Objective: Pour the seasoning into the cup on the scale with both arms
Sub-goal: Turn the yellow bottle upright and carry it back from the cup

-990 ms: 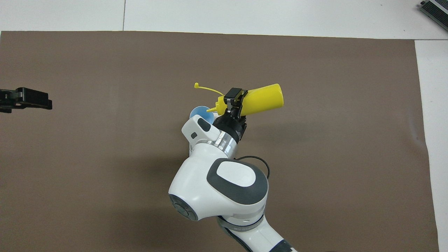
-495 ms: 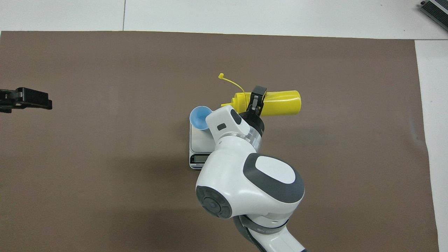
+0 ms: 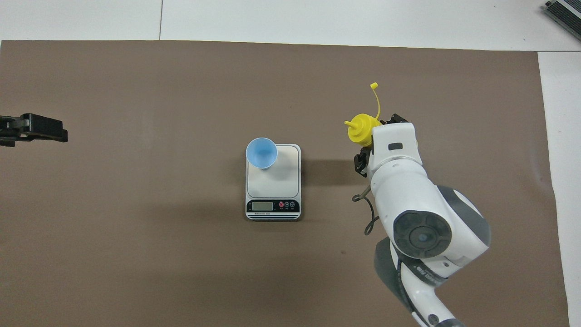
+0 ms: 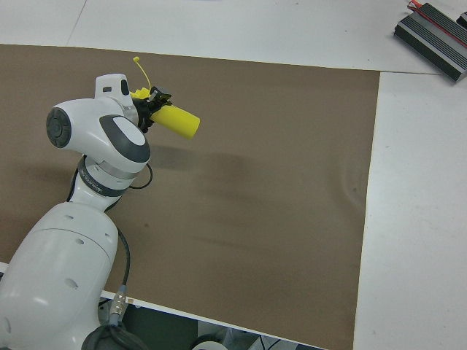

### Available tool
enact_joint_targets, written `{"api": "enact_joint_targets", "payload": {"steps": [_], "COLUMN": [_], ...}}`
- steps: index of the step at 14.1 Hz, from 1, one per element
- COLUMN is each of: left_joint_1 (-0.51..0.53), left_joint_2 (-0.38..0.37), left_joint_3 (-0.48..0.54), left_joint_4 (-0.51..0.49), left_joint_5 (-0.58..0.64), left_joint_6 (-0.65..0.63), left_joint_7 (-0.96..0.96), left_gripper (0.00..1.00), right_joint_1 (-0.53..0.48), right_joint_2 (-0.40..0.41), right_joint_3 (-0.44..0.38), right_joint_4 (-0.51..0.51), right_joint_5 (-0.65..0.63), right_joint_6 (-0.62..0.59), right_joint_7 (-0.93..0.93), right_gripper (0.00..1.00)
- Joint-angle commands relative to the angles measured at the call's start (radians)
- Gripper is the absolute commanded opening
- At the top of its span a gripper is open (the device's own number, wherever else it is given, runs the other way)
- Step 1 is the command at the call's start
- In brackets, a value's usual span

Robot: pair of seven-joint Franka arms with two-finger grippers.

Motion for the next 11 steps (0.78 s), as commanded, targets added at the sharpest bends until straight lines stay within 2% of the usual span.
{"api": "enact_joint_targets", "payload": {"steps": [1, 3, 9, 11], "left_joint_1": [-0.014, -0.014, -0.014, -0.014], "left_joint_2": [-0.022, -0.022, -0.022, -0.022], "left_joint_3": [0.014, 0.014, 0.014, 0.014], "left_joint_4": [-0.015, -0.015, -0.015, -0.015], "left_joint_5": [-0.005, -0.005, -0.005, -0.005], "left_joint_6": [-0.01, -0.01, -0.01, -0.009], "left_joint_7": [0.005, 0.005, 0.005, 0.005], "left_gripper": [1.0, 1.0, 1.0, 1.0], "right_joint_1": [-0.035, -0.058, -0.124, -0.131], "right_joint_2": [-0.029, -0.021, -0.021, -0.021], "right_joint_3": [0.011, 0.01, 0.01, 0.008], "right_joint_4": [-0.031, -0.023, -0.026, -0.028], "right_joint_5": [0.166, 0.372, 0.78, 0.964], "right_joint_6": [0.022, 0.019, 0.025, 0.026], "right_joint_7": [-0.092, -0.253, -0.615, -0.767], "right_gripper": [0.0, 0.0, 0.0, 0.0]}}
